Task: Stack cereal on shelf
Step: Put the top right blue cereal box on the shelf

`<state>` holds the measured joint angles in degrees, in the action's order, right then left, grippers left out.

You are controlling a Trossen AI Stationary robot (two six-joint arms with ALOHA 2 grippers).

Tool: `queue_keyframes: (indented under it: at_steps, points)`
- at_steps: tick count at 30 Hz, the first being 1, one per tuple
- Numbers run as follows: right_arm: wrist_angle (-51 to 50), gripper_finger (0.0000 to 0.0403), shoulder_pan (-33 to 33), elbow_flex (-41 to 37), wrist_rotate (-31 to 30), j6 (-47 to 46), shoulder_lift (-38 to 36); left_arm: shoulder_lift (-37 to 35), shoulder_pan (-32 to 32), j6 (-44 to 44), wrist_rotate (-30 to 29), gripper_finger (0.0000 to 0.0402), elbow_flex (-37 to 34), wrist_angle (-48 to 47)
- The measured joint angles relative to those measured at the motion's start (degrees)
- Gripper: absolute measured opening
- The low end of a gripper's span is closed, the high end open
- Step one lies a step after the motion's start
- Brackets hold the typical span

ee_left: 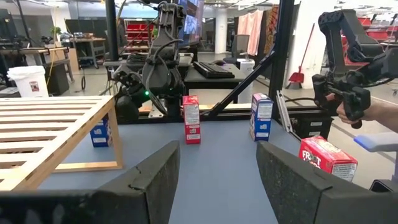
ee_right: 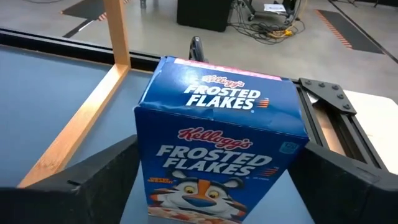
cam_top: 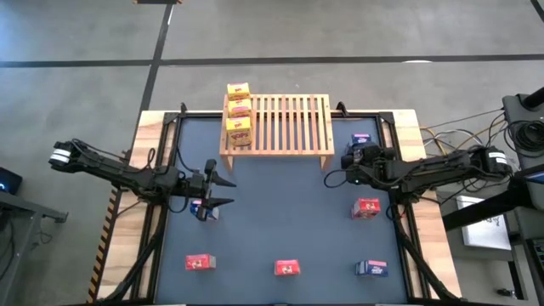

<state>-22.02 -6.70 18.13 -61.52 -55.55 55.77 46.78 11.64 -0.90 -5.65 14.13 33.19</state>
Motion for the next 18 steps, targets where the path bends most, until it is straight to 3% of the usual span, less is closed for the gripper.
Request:
queue_keyframes:
  at_steps: [8, 18]
  points:
    - [-0.11, 0.0285, 0.0, 0.02, -0.17, 0.0, 0.13, 0.0, 0.0, -1.11, 0.0, 0.0197, 0.0, -0.9]
    - [0.04, 0.0282, 0.02, 0.02, -0.07, 1.65, -3.61, 3.89, 0.0, -1.78, -1.98, 0.0197, 0.0, -0.34]
